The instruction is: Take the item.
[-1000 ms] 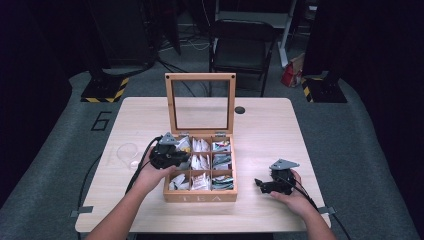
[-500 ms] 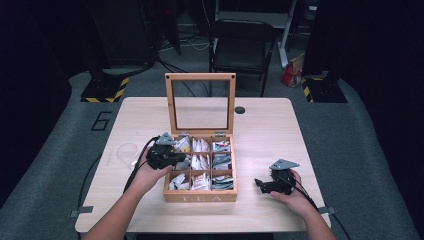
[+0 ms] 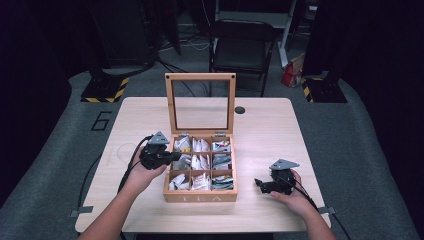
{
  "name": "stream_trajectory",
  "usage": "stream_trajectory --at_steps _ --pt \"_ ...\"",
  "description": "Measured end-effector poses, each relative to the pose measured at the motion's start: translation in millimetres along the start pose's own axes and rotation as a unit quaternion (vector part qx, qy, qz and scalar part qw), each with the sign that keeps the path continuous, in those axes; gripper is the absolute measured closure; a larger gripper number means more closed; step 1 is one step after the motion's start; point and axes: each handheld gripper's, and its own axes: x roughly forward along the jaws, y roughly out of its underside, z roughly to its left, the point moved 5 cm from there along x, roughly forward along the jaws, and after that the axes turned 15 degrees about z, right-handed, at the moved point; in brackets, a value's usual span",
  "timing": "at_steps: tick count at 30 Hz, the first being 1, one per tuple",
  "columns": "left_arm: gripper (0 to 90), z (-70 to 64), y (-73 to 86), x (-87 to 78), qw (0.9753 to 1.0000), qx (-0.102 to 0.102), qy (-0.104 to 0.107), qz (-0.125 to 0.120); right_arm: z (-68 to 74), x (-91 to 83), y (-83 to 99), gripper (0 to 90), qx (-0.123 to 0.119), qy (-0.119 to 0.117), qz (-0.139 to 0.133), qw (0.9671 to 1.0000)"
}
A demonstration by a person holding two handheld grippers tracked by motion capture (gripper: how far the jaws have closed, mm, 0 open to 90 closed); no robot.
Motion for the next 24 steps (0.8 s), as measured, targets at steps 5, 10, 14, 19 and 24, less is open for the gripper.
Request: stream_trajectory --at_steps 5,10,14,19,24 --pt "89.4 -0.6 -6.2 -11.1 0.9998 0.004 -0.007 -0.020 0.0 0.0 0.0 12.6 0.000 0.000 0.000 1.0000" --pt "89.4 -1.3 -11.4 -22.3 0.9995 0.006 -0.012 -0.029 0.0 0.0 0.0 12.6 0.000 0.000 0.000 1.0000" --pt "89.4 -0.7 -14.0 -28.0 0.9993 0.008 -0.015 -0.034 -0.1 0.0 0.0 12.6 0.000 0.001 0.000 1.0000" --pt "89.4 0.0 -16.3 -34.4 0.9988 0.007 -0.017 -0.045 0.2 0.0 0.0 12.6 0.001 -0.001 0.000 1.0000" --pt "89.4 2.4 -15.5 -39.9 0.9986 0.006 -0.022 -0.047 -0.1 0.0 0.0 12.6 0.000 0.001 0.000 1.0000"
